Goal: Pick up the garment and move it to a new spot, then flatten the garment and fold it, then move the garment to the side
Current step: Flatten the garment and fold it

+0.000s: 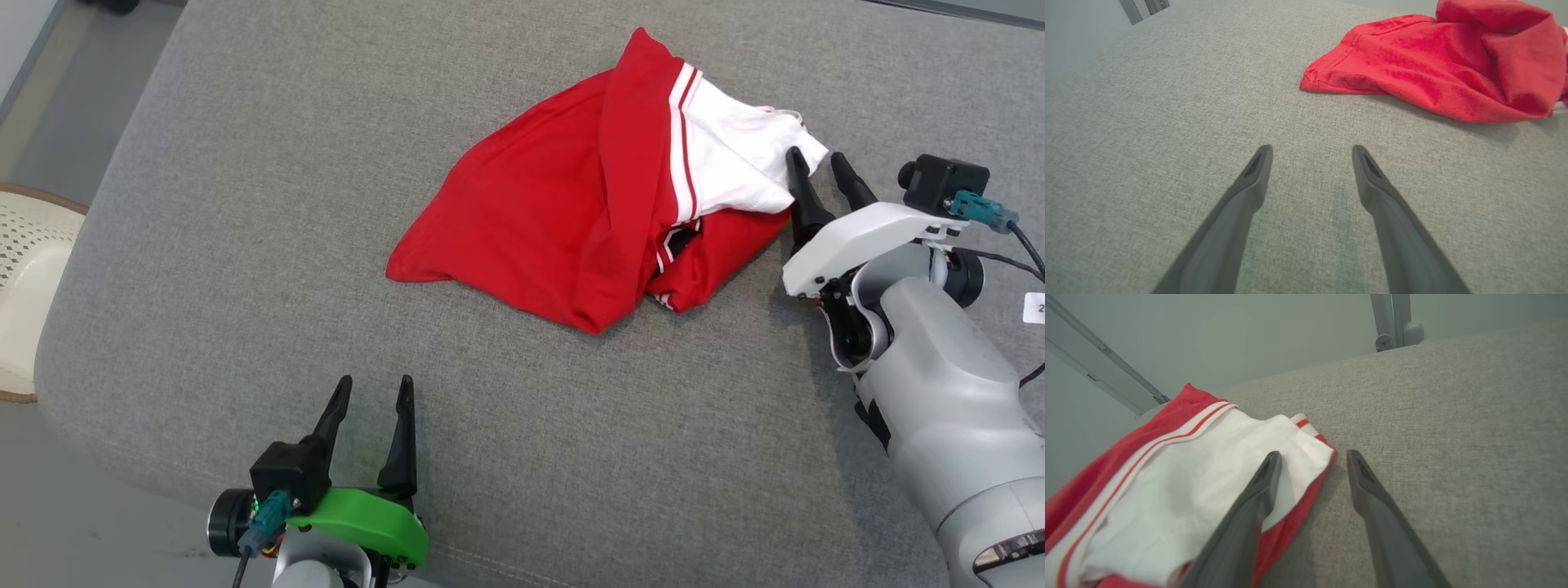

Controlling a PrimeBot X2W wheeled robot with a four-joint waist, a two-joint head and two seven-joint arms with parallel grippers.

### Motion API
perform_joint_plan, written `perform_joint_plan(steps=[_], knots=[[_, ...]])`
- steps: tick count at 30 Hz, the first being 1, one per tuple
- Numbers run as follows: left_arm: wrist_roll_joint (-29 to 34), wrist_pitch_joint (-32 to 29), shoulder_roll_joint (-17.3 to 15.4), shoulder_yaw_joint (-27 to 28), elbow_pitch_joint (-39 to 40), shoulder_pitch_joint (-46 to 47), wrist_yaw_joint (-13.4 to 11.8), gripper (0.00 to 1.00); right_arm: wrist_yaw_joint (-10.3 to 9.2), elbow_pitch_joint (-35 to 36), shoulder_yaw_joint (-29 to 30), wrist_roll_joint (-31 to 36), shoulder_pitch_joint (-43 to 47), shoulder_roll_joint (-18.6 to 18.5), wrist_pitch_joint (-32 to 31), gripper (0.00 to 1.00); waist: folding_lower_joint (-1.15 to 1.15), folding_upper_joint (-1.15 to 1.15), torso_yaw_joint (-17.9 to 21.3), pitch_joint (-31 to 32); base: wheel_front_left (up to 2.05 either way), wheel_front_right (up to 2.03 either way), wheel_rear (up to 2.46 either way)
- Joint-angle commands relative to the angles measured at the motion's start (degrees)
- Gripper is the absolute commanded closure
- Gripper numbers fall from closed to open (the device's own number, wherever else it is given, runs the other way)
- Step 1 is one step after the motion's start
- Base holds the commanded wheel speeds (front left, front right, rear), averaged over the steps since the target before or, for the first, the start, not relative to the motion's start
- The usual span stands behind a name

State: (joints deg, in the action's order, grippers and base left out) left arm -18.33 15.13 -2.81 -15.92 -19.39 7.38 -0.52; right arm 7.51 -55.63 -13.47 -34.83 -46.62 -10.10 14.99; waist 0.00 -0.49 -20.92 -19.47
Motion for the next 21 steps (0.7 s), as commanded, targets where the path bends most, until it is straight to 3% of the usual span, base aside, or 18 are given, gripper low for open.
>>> perform_joint_plan(steps=[1,3,4,6,15,21], knots=[[-0.4,0.0,-0.2,-0.1,-0.1,0.8,-0.3,0.00,-0.05,-0.2,-0.1,-0.5,-0.6,-0.7,0.2,0.21,0.00,0.49,-0.2,-0.2,0.00,0.00,0.00],[-0.6,0.0,-0.2,-0.3,0.0,1.0,-0.4,0.00,-0.05,0.3,-0.3,-0.7,-0.8,-1.0,0.2,0.53,0.00,0.49,-0.3,-0.4,0.00,0.00,0.00],[-0.7,0.0,-0.2,-0.3,0.0,1.1,-0.5,0.00,-0.05,0.4,-0.4,-0.8,-0.7,-1.0,0.2,0.61,0.00,0.49,-0.4,-0.5,0.00,0.00,0.00],[-0.9,0.0,-0.2,-0.5,0.0,1.2,-0.5,0.00,-0.05,0.3,-0.7,-1.0,-0.8,-1.2,0.2,1.00,0.00,0.49,-0.6,-0.6,0.00,0.00,0.00],[-1.0,0.0,-0.2,0.3,-0.3,0.3,-0.8,0.00,-0.05,1.5,-0.3,-1.0,0.2,-2.0,0.2,1.00,0.00,0.49,0.0,0.8,0.00,0.00,0.00],[0.2,0.0,-0.2,1.7,-0.6,-1.3,-0.2,0.00,-0.05,6.6,3.5,-0.9,4.4,-1.2,0.2,1.00,0.00,0.49,3.6,5.5,0.00,0.00,0.00]])
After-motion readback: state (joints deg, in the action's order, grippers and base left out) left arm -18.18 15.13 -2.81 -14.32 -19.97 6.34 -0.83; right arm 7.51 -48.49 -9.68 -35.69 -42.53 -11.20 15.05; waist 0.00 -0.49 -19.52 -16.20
